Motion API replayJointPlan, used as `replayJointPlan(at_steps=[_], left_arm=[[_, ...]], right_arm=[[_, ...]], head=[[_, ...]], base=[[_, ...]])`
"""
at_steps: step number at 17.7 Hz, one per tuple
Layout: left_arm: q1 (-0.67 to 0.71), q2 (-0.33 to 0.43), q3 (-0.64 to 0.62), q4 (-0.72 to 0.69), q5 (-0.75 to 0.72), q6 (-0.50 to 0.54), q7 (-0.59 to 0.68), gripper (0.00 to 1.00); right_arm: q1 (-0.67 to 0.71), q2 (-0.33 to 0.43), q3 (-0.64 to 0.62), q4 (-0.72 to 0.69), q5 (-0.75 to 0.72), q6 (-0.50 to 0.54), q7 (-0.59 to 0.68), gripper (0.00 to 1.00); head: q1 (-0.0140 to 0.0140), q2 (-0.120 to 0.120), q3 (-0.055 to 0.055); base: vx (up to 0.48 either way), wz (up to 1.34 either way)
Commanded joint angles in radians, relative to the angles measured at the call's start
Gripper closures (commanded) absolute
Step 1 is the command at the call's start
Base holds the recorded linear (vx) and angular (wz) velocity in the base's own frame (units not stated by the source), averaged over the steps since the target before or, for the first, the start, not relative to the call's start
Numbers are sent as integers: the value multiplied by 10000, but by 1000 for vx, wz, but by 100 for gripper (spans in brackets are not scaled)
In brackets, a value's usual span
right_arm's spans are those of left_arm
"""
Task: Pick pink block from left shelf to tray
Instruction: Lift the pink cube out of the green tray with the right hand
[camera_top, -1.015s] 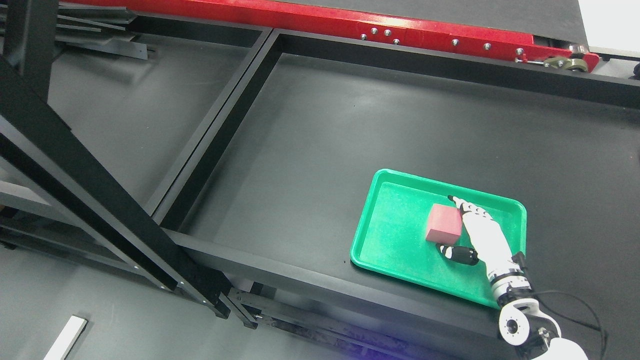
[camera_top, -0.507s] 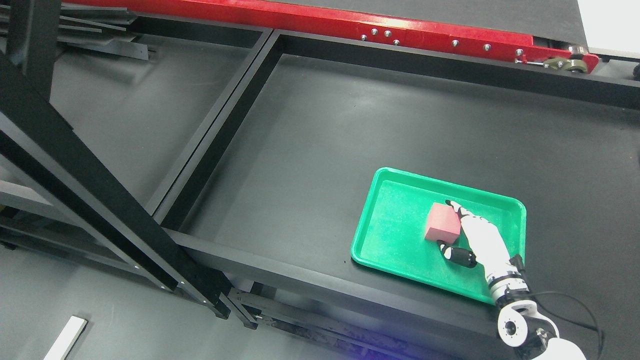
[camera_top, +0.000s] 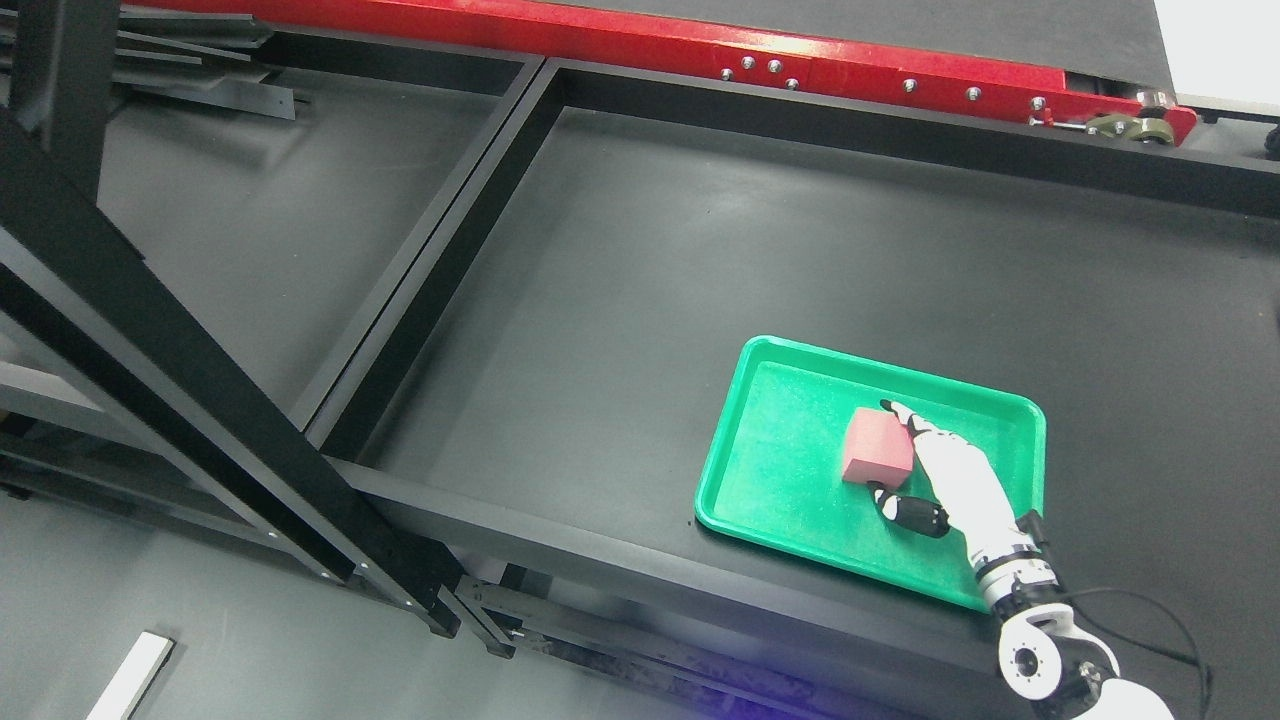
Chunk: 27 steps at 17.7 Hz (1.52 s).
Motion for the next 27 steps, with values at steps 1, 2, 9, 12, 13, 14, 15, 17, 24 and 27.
replayJointPlan(at_steps=[1,2,9,12,13,14,15,17,24,27], left_arm=[[92,175,0,0,-15,0,8,0],[92,175,0,0,-15,0,8,0],[92,175,0,0,-15,0,8,0],[92,175,0,0,-15,0,8,0],[92,175,0,0,-15,0,8,0],[92,175,0,0,-15,0,8,0],[92,175,0,0,-15,0,8,0],[92,175,0,0,-15,0,8,0],[92,175,0,0,-15,0,8,0],[92,175,0,0,-15,0,8,0]], right_arm=[[281,57,-648,-495,-137,-566,-1702,98],[312,57,-710,-602,-137,-613,-1750,98],[742,394,-1522,-1217,-152,-1517,-2670,97],[1094,792,-1937,-1431,-152,-2116,-3007,97],[1216,915,-2014,-1523,-167,-2299,-3084,97],[1309,1007,-2075,-1585,-168,-2362,-3145,97],[1355,1039,-2152,-1631,-168,-2378,-3222,97],[1463,1054,-2168,-1631,-213,-2378,-3253,97],[1662,1070,-2152,-1754,-382,-2378,-3253,97],[1693,1070,-2152,-1800,-367,-2378,-3284,97]], head=[[0,0,0],[0,0,0],[0,0,0],[0,0,0],[0,0,0],[0,0,0],[0,0,0],[0,0,0],[0,0,0],[0,0,0]], base=[[0,0],[0,0],[0,0],[0,0],[0,0],[0,0],[0,0],[0,0],[-18,48],[-70,210]])
